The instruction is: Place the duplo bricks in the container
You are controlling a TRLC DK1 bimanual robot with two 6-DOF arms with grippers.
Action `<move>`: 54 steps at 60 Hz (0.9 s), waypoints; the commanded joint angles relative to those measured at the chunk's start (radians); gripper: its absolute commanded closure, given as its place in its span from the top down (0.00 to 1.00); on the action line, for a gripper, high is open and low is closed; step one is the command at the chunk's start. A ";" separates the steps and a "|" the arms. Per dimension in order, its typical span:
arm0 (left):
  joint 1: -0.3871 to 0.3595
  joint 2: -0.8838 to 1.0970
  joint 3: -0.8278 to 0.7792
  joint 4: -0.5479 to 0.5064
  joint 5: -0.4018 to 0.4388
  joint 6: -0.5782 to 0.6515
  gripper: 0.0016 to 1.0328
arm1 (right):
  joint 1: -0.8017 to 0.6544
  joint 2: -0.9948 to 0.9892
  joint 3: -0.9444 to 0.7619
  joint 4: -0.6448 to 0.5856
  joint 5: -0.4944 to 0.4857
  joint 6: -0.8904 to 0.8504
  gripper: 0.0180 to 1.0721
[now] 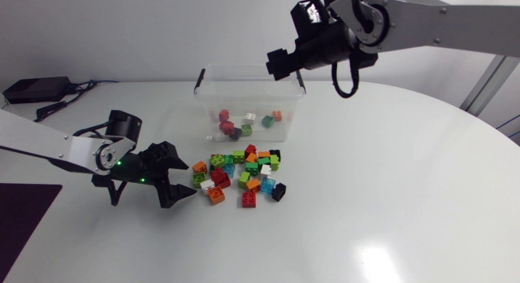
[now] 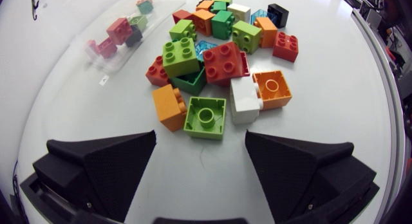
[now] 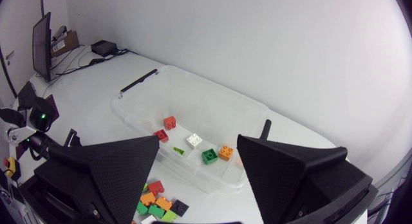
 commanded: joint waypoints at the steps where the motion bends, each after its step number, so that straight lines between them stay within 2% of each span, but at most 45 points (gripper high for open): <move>1: 0.004 0.028 0.038 -0.021 0.028 0.059 0.93 | 0.003 -0.068 -0.113 0.022 -0.012 -0.020 0.86; 13: -0.006 0.051 0.095 -0.087 0.056 0.102 0.88 | -0.020 -0.202 -0.308 0.054 -0.043 -0.028 0.86; 19: -0.015 0.068 0.124 -0.124 0.062 0.106 0.80 | -0.028 -0.257 -0.383 0.065 -0.057 -0.029 0.86; 24: -0.016 0.076 0.141 -0.143 0.062 0.106 0.80 | -0.029 -0.289 -0.426 0.065 -0.063 -0.029 0.86; 33: -0.010 0.083 0.148 -0.176 0.062 0.114 0.80 | -0.031 -0.331 -0.480 0.068 -0.070 -0.031 0.86; 37: -0.004 0.088 0.151 -0.190 0.062 0.115 0.75 | -0.032 -0.340 -0.496 0.069 -0.078 -0.031 0.86; 54: -0.006 0.091 0.116 -0.202 0.062 0.141 0.75 | -0.034 -0.357 -0.546 0.088 -0.084 -0.034 0.86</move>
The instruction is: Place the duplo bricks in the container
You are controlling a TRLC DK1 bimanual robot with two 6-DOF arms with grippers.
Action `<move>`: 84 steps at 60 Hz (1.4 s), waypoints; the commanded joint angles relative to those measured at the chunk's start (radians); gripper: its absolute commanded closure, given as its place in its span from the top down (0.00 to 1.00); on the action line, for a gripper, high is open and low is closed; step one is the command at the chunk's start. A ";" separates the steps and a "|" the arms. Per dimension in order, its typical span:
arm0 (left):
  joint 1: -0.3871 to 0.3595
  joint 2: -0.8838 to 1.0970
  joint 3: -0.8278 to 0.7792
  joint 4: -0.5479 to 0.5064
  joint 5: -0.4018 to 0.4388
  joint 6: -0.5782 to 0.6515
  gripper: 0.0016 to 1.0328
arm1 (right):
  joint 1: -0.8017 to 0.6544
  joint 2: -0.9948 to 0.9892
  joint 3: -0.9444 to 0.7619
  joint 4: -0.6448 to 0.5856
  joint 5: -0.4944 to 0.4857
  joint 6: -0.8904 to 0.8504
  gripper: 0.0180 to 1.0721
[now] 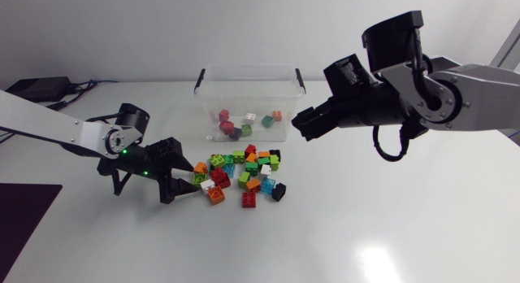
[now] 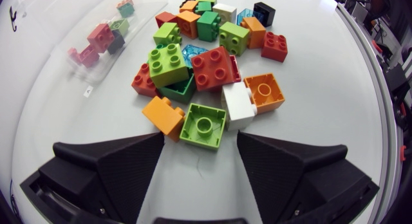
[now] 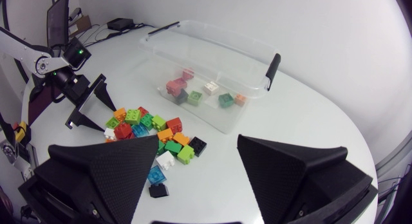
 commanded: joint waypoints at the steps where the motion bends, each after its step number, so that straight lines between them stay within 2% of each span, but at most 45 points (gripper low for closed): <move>1: -0.001 0.023 -0.018 -0.013 0.016 0.036 0.75 | -0.006 -0.024 -0.031 0.014 -0.002 -0.014 0.86; 23: -0.056 0.035 -0.022 -0.061 0.016 0.058 0.74 | -0.006 -0.071 -0.086 0.013 -0.008 -0.020 0.86; 32: -0.057 0.041 -0.016 -0.065 0.016 0.062 0.59 | -0.006 -0.082 -0.102 0.014 -0.011 -0.020 0.86; 45: -0.053 0.050 -0.011 -0.072 0.016 0.062 0.57 | -0.004 -0.088 -0.112 0.016 -0.013 -0.020 0.86; 51: -0.051 0.050 -0.010 -0.076 0.016 0.061 0.43 | 0.002 -0.093 -0.114 0.013 -0.013 -0.020 0.86; 71: -0.054 0.023 -0.016 -0.131 0.004 0.061 0.41 | 0.042 -0.085 -0.138 -0.007 -0.013 -0.020 0.86; 84: -0.051 -0.054 -0.047 -0.173 -0.007 0.064 0.39 | 0.117 0.004 -0.114 -0.085 -0.003 -0.053 0.86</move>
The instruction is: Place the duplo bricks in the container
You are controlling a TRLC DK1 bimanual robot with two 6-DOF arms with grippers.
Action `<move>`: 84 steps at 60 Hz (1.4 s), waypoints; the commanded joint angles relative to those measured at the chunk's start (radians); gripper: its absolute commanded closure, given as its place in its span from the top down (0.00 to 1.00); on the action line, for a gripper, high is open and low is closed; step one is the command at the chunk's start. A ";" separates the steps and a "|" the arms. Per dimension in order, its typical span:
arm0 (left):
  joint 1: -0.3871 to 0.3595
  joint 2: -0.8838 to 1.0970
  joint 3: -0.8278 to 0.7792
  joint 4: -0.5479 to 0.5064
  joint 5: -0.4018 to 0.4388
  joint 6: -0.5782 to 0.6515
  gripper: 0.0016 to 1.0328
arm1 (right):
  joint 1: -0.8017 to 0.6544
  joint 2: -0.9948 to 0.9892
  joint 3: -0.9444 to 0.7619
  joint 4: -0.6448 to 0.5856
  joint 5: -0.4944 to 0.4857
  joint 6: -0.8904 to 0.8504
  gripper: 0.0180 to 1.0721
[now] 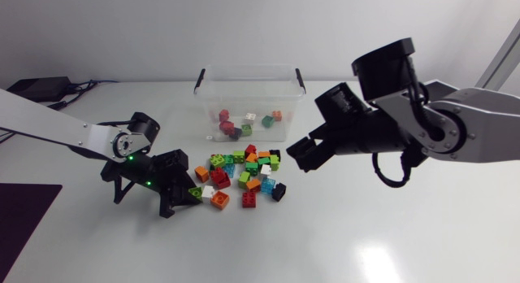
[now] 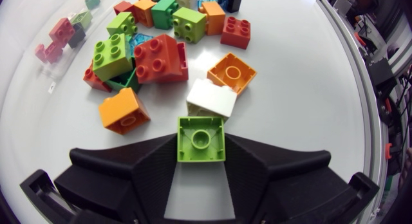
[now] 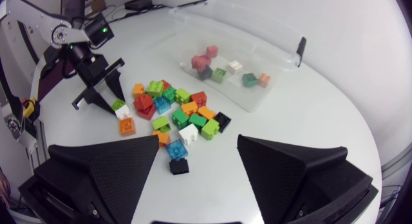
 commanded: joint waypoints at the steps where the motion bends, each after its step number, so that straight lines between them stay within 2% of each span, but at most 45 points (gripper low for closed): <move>1: 0.001 -0.058 -0.033 -0.026 -0.002 0.033 0.39 | 0.040 0.069 0.000 -0.041 0.005 -0.034 0.86; 15: 0.009 -0.156 -0.054 -0.072 -0.021 0.030 0.39 | 0.103 0.207 0.028 -0.076 0.051 -0.075 0.86; 31: 0.001 -0.281 -0.056 -0.124 -0.021 -0.004 0.39 | 0.092 0.319 0.123 -0.147 0.060 -0.201 0.85; 56: -0.068 -0.447 0.008 -0.143 -0.025 -0.203 0.37 | 0.080 0.496 0.278 -0.256 0.068 -0.292 0.85; 64: -0.083 -0.453 0.048 -0.136 -0.028 -0.271 0.37 | 0.086 0.540 0.327 -0.297 0.077 -0.299 0.74; 84: -0.097 -0.456 0.124 -0.092 -0.041 -0.371 0.37 | 0.101 0.631 0.391 -0.352 0.120 -0.309 0.73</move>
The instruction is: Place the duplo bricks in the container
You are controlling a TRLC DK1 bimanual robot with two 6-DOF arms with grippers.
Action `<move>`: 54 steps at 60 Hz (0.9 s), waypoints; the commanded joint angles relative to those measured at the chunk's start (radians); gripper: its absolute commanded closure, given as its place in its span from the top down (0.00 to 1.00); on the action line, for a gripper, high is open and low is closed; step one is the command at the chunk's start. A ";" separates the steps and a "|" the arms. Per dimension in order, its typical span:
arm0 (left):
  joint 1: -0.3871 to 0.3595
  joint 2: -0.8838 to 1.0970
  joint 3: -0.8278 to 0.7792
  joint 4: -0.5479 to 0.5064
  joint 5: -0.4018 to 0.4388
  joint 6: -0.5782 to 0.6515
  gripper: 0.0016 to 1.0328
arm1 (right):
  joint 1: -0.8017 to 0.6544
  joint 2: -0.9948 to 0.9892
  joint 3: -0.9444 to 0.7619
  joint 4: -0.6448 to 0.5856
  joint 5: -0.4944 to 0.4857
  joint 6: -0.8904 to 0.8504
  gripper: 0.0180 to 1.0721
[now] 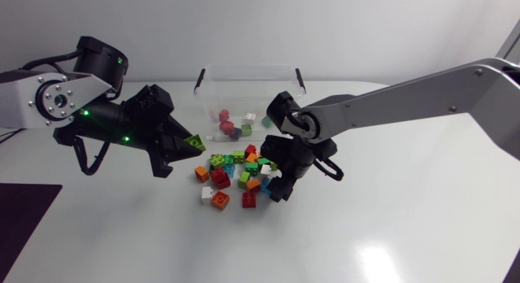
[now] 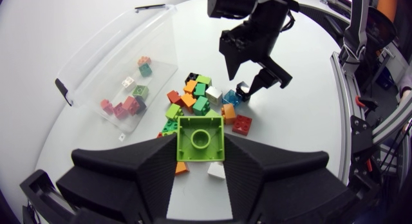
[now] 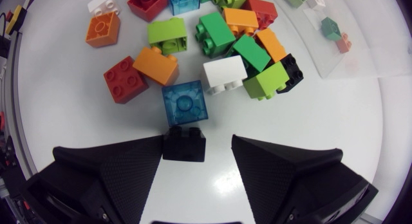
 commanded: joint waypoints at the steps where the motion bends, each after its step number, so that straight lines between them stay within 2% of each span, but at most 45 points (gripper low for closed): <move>1: -0.009 -0.020 0.043 0.013 -0.003 -0.044 0.37 | 0.014 0.037 0.026 -0.023 0.012 -0.018 0.72; 8: -0.015 -0.020 0.066 0.019 -0.003 -0.064 0.37 | 0.016 0.047 0.032 -0.024 0.011 -0.015 0.63; 15: -0.019 -0.020 0.086 0.036 -0.003 -0.091 0.37 | 0.022 0.060 0.029 -0.024 0.011 -0.016 0.58; 25: -0.029 -0.012 0.109 0.099 -0.005 -0.156 0.37 | 0.034 0.070 0.015 -0.018 0.011 -0.010 0.34; 43: -0.030 0.060 0.192 0.265 -0.046 -0.334 0.37 | 0.034 -0.082 -0.016 -0.044 0.020 0.013 0.34; 54: -0.027 0.140 0.278 0.314 -0.080 -0.387 0.37 | 0.034 -0.175 -0.008 -0.078 0.018 0.031 0.34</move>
